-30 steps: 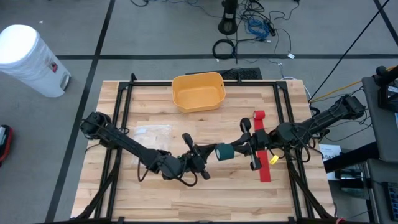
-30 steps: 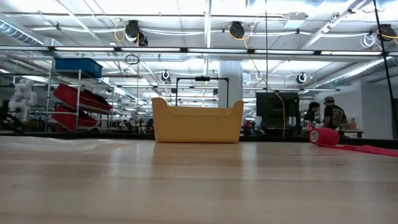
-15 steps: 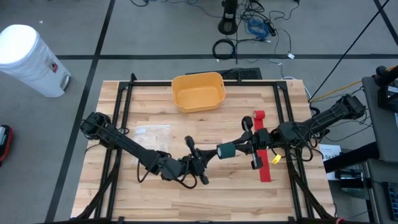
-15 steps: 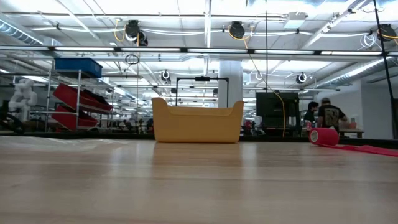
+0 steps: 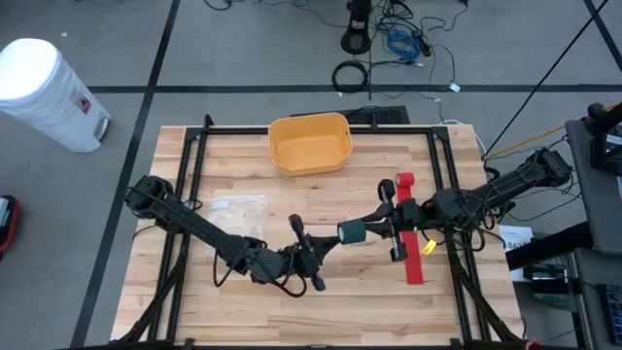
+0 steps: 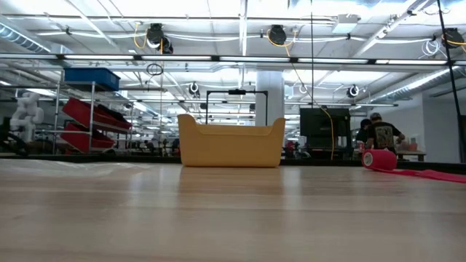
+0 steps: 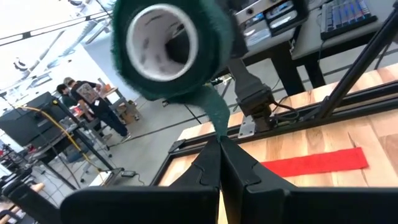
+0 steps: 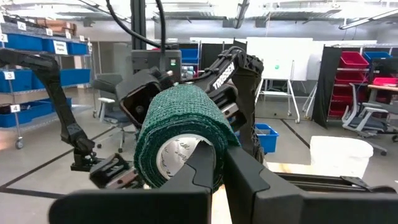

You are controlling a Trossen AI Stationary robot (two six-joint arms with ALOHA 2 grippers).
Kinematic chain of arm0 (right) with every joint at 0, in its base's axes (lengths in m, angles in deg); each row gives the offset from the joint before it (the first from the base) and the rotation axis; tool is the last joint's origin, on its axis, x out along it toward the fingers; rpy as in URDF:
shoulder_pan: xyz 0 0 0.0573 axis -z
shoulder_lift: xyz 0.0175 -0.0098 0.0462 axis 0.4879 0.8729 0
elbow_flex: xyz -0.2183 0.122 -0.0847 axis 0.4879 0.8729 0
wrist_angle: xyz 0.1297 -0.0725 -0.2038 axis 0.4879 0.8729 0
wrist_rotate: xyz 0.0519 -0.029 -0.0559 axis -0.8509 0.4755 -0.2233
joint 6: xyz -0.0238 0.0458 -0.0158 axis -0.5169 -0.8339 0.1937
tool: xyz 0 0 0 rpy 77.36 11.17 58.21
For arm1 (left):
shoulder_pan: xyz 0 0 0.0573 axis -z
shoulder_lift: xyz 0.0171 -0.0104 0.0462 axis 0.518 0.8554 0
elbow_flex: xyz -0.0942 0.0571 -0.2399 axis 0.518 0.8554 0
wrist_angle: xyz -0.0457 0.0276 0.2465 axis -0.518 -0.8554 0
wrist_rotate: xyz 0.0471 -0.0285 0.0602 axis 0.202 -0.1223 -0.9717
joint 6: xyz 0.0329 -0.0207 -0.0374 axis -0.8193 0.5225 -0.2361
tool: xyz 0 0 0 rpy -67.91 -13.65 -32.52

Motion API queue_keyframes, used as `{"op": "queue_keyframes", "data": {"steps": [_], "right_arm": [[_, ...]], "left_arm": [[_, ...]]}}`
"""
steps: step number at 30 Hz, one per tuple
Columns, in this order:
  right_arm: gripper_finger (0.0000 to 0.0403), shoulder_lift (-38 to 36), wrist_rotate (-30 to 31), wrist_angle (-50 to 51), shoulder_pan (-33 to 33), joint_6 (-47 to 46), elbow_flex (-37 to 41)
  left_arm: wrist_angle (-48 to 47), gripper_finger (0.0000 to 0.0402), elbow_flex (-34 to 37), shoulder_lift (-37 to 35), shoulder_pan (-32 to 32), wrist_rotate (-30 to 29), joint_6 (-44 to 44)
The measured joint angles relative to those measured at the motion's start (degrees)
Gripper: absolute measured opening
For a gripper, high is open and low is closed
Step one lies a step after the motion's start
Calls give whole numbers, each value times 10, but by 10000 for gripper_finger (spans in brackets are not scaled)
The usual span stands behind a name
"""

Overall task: Roll bandage
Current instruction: Roll the green bandage

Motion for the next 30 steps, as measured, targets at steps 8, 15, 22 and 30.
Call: {"op": "queue_keyframes", "data": {"steps": [8,15,22,30], "right_arm": [[11,0,-1,5,13,1,0],[11,0,-2,4,14,8,0],[11,0,3,12,14,11,0],[11,0,13,17,14,11,0]], "left_arm": [[0,0,0,0,5,14,0],[2,0,0,0,7,47,0],[5,0,0,0,8,66,0],[5,7,0,0,9,65,-6]]}}
